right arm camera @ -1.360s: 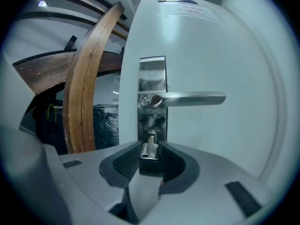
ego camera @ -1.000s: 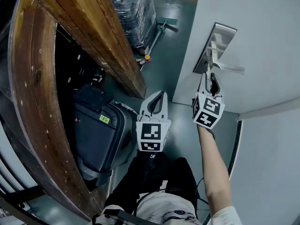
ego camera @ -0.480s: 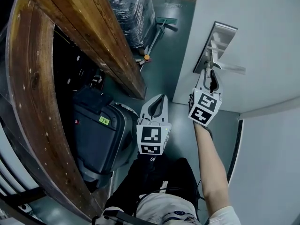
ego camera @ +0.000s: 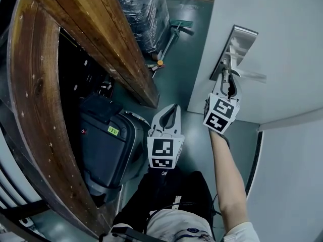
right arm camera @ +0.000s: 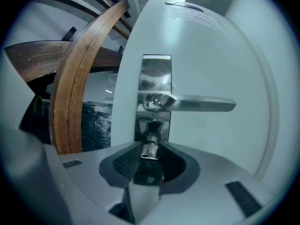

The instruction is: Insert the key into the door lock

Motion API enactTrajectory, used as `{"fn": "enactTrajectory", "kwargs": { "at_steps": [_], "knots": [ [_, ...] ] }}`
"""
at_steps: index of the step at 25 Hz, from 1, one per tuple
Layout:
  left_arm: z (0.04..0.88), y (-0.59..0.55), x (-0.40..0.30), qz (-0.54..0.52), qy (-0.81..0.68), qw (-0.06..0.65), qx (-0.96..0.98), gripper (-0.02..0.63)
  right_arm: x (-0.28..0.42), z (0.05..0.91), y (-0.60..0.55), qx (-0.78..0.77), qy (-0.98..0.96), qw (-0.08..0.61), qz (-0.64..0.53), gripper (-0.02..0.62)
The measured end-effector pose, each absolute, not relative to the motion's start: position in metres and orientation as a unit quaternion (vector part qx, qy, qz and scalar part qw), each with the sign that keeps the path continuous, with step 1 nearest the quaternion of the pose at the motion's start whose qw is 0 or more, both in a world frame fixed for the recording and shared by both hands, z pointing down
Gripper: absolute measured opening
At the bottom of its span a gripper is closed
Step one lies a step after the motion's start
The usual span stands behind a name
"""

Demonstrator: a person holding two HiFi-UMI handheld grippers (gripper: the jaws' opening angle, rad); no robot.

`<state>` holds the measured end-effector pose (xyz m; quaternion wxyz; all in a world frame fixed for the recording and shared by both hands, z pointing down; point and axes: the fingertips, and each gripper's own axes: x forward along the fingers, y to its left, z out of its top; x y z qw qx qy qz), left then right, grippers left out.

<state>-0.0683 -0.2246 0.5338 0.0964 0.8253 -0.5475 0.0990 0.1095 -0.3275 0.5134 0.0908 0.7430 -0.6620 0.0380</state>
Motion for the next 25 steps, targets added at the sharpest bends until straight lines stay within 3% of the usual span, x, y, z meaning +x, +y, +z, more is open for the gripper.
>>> {"fn": "enactTrajectory", "kwargs": {
  "at_steps": [14,25],
  "knots": [
    [0.503,-0.193,-0.054,0.109,-0.541,0.105,0.827,0.002,0.103,0.497,-0.261,0.688,-0.718,0.093,0.043,0.118],
    [0.365,-0.149,0.008,0.055,-0.511,0.101,0.852,0.002,0.12,0.362,-0.129,0.658,-0.749,0.065,0.046,0.117]
  ]
}}
